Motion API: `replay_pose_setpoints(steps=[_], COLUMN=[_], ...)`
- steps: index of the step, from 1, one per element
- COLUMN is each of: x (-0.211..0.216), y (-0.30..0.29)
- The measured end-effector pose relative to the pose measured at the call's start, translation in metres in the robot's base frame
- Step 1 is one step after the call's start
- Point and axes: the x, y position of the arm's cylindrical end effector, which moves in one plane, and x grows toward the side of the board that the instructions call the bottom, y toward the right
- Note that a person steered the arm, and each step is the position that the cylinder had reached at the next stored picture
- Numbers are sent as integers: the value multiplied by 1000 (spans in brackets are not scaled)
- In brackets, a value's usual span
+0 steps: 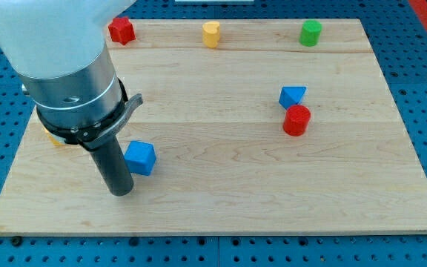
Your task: Push the blue cube towards the bottom center
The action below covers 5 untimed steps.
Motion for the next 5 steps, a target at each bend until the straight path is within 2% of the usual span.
replay_pose_setpoints(steps=[5], x=[3], y=[13])
